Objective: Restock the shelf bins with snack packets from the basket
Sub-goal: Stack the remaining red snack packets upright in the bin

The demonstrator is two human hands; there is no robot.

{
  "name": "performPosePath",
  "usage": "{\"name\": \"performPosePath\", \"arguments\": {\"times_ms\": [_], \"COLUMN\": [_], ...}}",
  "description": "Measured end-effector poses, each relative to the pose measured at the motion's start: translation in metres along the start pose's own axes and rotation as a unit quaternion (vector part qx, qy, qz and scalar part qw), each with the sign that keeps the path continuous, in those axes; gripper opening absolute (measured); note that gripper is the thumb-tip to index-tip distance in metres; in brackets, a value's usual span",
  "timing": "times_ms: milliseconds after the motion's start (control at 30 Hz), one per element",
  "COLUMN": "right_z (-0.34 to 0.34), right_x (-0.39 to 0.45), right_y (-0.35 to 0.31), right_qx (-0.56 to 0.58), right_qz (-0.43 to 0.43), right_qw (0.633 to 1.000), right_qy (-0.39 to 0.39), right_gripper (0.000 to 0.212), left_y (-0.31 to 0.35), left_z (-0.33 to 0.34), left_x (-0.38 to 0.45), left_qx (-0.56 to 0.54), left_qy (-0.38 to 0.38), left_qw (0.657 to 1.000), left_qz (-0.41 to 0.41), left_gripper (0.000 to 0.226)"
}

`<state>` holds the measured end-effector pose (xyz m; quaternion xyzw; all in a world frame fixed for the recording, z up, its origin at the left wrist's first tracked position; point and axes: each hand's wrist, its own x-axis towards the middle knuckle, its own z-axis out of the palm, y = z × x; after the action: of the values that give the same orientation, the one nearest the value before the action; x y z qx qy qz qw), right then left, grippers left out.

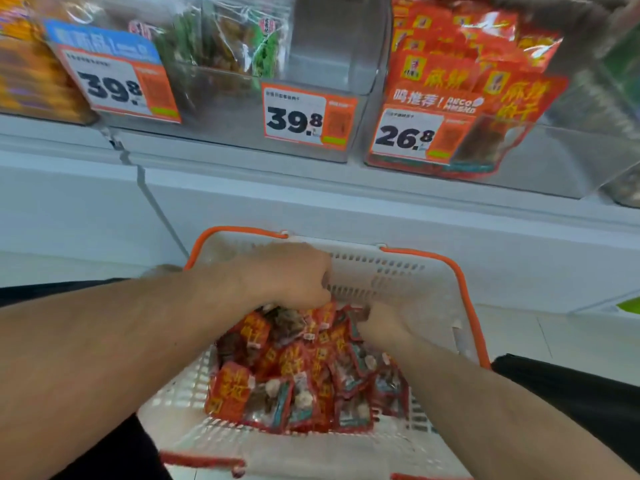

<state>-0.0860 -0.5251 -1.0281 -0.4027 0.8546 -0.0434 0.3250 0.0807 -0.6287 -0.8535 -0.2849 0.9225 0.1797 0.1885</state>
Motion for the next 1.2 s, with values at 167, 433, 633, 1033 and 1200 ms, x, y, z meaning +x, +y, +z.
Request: {"name": "performPosePath", "arguments": {"times_ms": [167,433,633,1033,1200], "right_z": [0.037,0.071,0.067,-0.107,-0.165], "right_x": [0.018,0.02,-0.012,-0.054,-0.083], "right_y": [0.015,0.01,-0.008,-0.055,-0.07], "right_qx": [0.016,-0.072,-0.124,0.047,0.259], "right_qz": [0.067,0.083,0.014,-0.14,-0.117], "right_qw": [0.997,0.994,0.992,0.989,0.958], "right_qy": [-0.023,0.014,-0.004,0.011,-0.038], "right_gripper": [0.085,0.074,0.041,0.017,0.014], "left_y": [0.002,-0.003,0.004,0.008,0.008], "left_z": [0.005,0.01,0.003,-0.007,-0.004], "left_x": [0.014,0.019,0.019,0.011,0.0], "left_qx": [-0.02,-0.006,-0.014,-0.006,-0.184], "left_qy": [-0.022,-0.072,-0.061,0.061,0.094], "left_qw": [1.0,0.997,0.998,0.997,0.978], "left_qz": [-0.004,-0.013,-0.021,-0.053,-0.018], "left_gripper": [0.01,0.012,0.02,0.051,0.055]}}
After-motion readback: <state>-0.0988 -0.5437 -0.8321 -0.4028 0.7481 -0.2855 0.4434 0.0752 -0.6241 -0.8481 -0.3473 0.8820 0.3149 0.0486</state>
